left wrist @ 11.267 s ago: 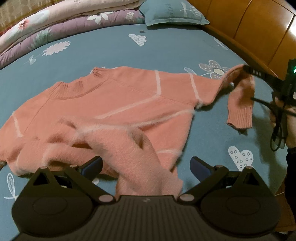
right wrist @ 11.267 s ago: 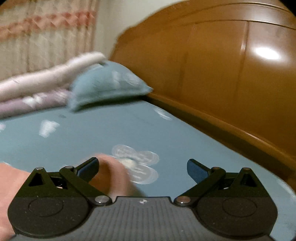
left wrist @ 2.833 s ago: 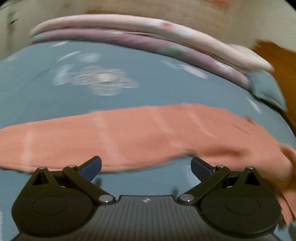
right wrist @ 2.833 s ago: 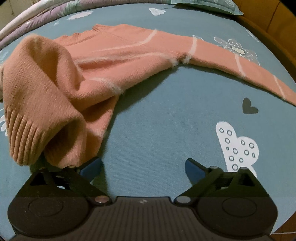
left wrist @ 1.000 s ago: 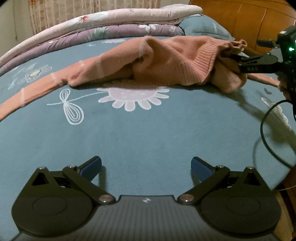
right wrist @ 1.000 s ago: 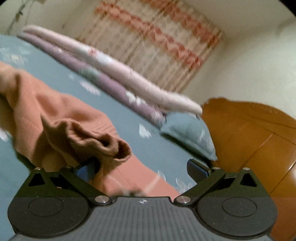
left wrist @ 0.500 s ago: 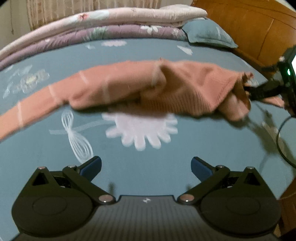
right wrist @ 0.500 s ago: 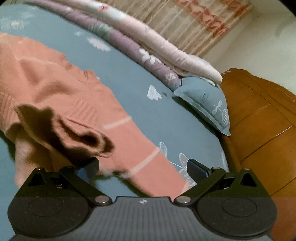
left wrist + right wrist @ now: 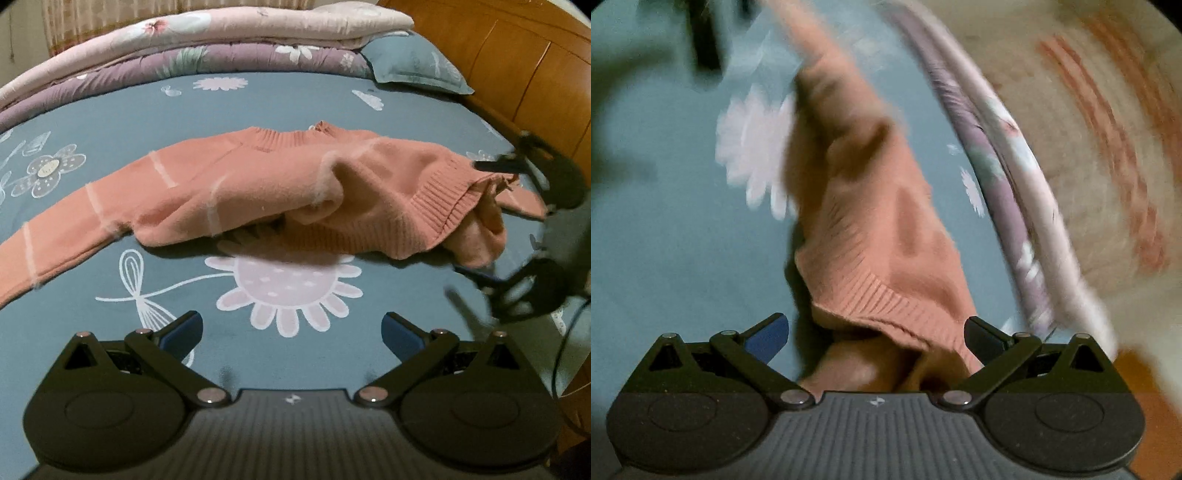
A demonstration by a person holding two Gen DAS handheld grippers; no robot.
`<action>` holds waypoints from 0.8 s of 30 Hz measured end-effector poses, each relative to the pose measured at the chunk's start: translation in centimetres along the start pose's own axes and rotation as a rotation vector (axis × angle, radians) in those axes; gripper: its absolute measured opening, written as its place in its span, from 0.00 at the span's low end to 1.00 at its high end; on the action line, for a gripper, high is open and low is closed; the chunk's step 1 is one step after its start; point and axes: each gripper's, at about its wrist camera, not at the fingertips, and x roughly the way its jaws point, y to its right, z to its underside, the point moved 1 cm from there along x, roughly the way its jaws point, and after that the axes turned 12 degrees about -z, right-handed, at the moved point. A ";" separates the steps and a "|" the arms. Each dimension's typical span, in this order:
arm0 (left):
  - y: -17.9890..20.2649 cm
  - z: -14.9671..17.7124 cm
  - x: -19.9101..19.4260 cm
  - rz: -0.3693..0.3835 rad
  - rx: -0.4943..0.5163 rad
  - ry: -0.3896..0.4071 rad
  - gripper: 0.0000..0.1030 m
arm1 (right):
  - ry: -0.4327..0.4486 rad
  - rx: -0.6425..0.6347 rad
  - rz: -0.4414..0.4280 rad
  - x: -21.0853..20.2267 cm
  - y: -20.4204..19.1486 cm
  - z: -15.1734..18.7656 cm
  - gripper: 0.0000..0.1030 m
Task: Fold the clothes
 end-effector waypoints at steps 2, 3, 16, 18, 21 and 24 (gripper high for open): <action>0.4 0.5 0.2 0.000 0.021 -0.014 0.99 | -0.052 -0.144 0.067 2.1 -0.9 0.1 1.00; 0.6 0.7 0.3 0.000 0.032 -0.020 0.99 | -0.059 -0.186 0.083 2.6 -1.1 0.2 1.00; 2.1 2.0 0.3 0.030 0.097 -0.046 0.99 | 0.204 -0.039 0.110 -1.1 1.3 -1.5 1.00; 2.2 2.0 0.2 0.028 0.102 -0.047 0.99 | 0.148 -0.090 0.086 -0.2 0.4 -0.8 1.00; 2.3 2.1 0.3 0.030 0.106 -0.048 0.99 | 0.103 -0.165 0.083 0.9 -0.8 0.1 1.00; 2.3 2.2 0.3 0.031 0.105 -0.051 0.99 | 0.127 -0.166 0.126 1.9 -1.0 -0.5 1.00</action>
